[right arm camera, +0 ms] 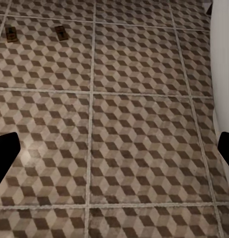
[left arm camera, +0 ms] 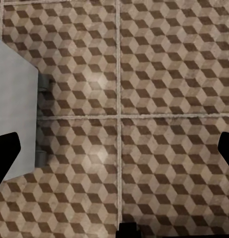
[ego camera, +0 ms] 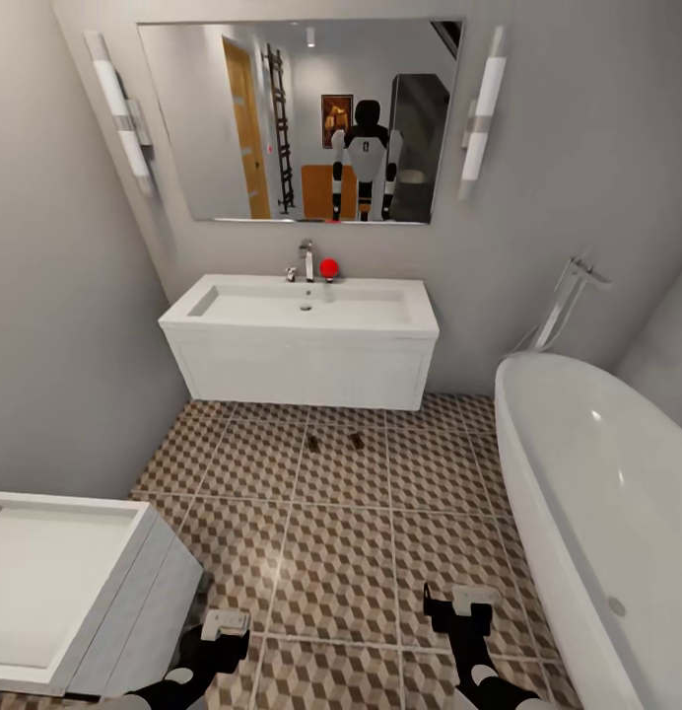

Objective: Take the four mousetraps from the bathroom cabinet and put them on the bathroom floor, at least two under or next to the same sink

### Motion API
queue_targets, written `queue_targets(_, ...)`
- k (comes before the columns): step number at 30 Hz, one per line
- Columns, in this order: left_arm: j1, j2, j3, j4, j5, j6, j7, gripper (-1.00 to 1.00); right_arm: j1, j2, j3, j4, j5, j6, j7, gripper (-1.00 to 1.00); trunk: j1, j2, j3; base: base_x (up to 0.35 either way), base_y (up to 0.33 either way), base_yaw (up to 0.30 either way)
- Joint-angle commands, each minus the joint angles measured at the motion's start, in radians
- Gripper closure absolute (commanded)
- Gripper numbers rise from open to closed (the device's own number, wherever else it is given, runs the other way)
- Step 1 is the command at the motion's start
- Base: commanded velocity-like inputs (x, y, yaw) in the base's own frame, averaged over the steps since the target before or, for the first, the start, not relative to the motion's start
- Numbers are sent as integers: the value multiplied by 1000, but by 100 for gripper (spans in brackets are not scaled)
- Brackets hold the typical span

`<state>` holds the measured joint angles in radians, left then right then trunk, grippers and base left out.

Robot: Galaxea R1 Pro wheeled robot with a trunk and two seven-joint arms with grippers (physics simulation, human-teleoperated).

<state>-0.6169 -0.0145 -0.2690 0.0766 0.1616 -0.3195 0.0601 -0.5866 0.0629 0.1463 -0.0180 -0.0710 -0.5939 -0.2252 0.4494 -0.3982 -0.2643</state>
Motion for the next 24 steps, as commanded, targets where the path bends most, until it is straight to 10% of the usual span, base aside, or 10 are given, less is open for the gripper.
queue_targets(1,-2,-1,-9,5,9,-7,1,-100,-1,1,9,1,-7,-3,-5,-100,1,-2,0,0,0,0)
queue_targets(24,-1,-2,-9,5,9,-7,1,-100,-1,3,9,1,-7,-1,-8,-100,1,-2,37,0,0,0)
